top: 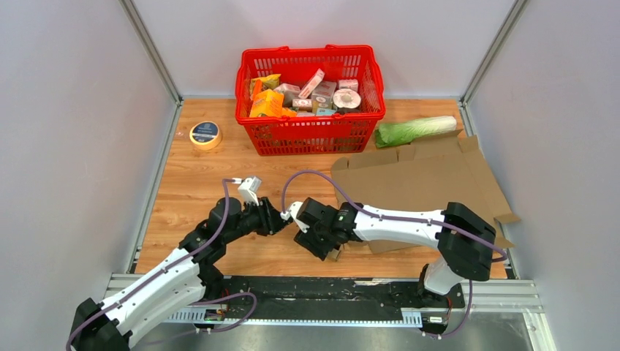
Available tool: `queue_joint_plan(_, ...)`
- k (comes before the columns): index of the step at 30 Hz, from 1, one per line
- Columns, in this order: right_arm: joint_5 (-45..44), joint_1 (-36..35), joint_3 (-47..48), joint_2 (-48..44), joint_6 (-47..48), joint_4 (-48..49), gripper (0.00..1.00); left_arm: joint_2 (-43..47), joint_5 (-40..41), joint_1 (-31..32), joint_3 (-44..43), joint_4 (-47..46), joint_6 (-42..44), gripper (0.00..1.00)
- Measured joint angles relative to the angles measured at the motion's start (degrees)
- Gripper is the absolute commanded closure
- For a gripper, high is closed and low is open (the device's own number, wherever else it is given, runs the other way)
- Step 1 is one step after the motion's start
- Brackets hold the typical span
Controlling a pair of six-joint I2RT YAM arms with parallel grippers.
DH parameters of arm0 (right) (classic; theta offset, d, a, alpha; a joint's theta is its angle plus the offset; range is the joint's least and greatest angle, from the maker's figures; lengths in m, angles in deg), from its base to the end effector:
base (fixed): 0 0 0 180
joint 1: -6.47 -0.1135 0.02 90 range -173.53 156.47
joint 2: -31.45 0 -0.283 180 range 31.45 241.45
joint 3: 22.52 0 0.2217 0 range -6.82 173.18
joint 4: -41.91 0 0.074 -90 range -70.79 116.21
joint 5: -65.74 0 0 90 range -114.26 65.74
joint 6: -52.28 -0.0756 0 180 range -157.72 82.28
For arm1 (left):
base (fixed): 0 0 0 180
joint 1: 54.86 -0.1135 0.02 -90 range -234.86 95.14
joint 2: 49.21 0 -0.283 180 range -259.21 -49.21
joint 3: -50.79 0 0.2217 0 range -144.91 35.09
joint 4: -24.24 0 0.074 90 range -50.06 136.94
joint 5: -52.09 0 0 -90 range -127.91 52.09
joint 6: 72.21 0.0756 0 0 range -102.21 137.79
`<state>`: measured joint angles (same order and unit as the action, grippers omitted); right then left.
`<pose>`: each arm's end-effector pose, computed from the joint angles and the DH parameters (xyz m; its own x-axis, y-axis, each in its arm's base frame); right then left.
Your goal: Fold the paper box
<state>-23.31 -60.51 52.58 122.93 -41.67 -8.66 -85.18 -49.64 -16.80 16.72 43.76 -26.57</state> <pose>0.1156 0.2753 0.1962 -0.4225 -0.8184 -0.3896 -0.8958 0.4424 0.0422 0.1089 -0.1048 0.2183 -0.7318 -0.2965 -0.6137 0.3371 0.6252 -0.7040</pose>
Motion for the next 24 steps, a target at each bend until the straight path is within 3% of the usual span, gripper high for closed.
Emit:
queue_joint_plan(5, -1.5, 0.0, -3.8, -3.6, -1.1, 2.1, 0.66, -0.9, -0.9, 0.7, 0.0, -2.7, 0.8, 0.57)
queue_joint_plan(8, -2.5, 0.0, -5.4, -6.0, -1.7, 3.1, 0.71, -1.3, -0.9, 1.0, 0.0, -3.6, 1.1, 0.59)
queue_joint_plan(18, -2.8, 0.0, -7.1, -8.1, -1.8, 5.7, 0.73, -9.0, -0.2, 5.8, -1.5, -4.9, 4.8, 0.44)
queue_joint_plan(21, -1.5, 0.3, -7.1, -8.1, -1.6, 5.8, 0.74, -10.3, 0.6, 6.8, -3.0, -4.9, 6.9, 0.47)
queue_joint_plan(24, 0.0, 0.7, -7.1, -8.0, -1.1, 6.1, 0.75, -10.7, 1.6, 7.0, -3.6, -5.0, 8.3, 0.65)
